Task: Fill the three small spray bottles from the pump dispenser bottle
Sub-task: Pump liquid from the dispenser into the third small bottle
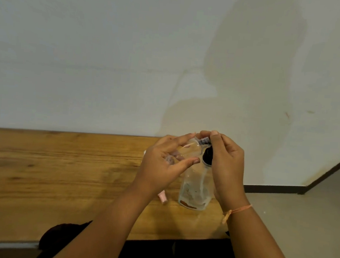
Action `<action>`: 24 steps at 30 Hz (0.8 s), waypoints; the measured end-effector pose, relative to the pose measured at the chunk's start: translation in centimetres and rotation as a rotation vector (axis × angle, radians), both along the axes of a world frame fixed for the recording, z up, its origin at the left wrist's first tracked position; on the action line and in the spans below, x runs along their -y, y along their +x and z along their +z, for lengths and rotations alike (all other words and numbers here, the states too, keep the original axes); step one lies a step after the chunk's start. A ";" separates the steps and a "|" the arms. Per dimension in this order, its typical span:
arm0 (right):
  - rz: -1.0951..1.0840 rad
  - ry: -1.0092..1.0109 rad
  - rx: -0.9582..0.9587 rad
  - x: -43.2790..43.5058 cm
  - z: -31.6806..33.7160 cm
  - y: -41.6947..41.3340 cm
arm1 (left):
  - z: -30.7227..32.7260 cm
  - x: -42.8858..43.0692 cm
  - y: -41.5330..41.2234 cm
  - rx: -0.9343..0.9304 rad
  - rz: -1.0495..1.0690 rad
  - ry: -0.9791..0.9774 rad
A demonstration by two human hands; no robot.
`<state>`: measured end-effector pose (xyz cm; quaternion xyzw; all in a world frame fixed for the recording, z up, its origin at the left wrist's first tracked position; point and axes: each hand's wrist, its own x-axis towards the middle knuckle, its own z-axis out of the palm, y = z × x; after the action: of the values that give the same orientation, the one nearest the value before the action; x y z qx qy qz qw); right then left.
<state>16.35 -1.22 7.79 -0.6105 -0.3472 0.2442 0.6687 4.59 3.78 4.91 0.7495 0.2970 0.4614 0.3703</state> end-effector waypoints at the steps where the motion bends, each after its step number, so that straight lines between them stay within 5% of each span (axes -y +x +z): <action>1: 0.013 -0.004 -0.049 -0.1 0.2 0.0 | 0.1 -0.1 -0.1 -0.002 0.009 0.020; 11: 0.013 -0.023 0.162 -0.2 -0.1 0.5 | -0.1 -0.2 0.0 -0.044 0.013 -0.030; 19: 0.035 -0.047 -0.013 -0.3 0.7 0.4 | 0.6 0.1 -0.1 -0.028 0.011 0.016; 24: 0.022 -0.073 0.052 -0.4 0.7 0.5 | 0.5 -0.1 0.0 -0.026 0.018 0.000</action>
<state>16.82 -0.79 8.53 -0.6367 -0.3620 0.2479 0.6340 4.60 3.86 5.38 0.7529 0.3086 0.4550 0.3619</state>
